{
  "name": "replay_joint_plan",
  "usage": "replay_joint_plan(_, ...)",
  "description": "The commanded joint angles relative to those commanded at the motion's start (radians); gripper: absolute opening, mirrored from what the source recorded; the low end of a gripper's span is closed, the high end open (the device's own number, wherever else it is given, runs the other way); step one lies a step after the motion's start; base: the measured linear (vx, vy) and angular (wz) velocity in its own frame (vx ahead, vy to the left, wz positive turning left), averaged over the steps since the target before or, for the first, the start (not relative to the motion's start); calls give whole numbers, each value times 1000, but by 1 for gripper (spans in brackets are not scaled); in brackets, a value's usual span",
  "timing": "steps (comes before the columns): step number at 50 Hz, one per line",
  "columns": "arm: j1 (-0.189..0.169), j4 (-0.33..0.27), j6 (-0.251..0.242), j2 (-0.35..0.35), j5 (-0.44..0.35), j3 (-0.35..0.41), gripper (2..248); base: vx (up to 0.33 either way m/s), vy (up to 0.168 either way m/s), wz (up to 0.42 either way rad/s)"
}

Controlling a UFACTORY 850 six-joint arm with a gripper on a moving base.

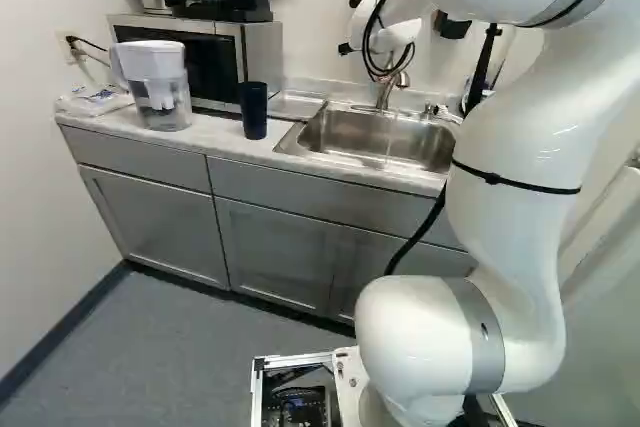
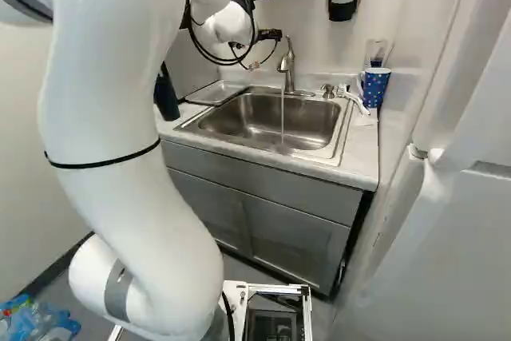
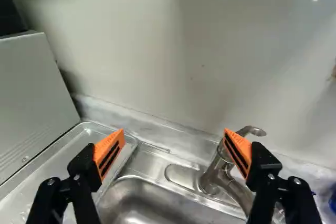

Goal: Rinse the cup and place it in the tray

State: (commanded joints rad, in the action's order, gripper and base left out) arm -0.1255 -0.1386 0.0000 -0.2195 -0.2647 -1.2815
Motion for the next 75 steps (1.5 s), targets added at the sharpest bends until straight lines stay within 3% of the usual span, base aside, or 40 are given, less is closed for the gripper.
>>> replay_joint_plan(22, 59, 0, 0, 36, 149, 40, 247, 0, 0, 0)
replay_joint_plan(45, 70, 0, 0, 68, 369, 75, 247, 0, 0, 0)
replay_joint_plan(63, 100, 2, 0, 111, 558, 121, 247, 0, 0, 0)
replay_joint_plan(75, 106, 39, 0, 119, 684, 129, 247, 0, 0, 0)
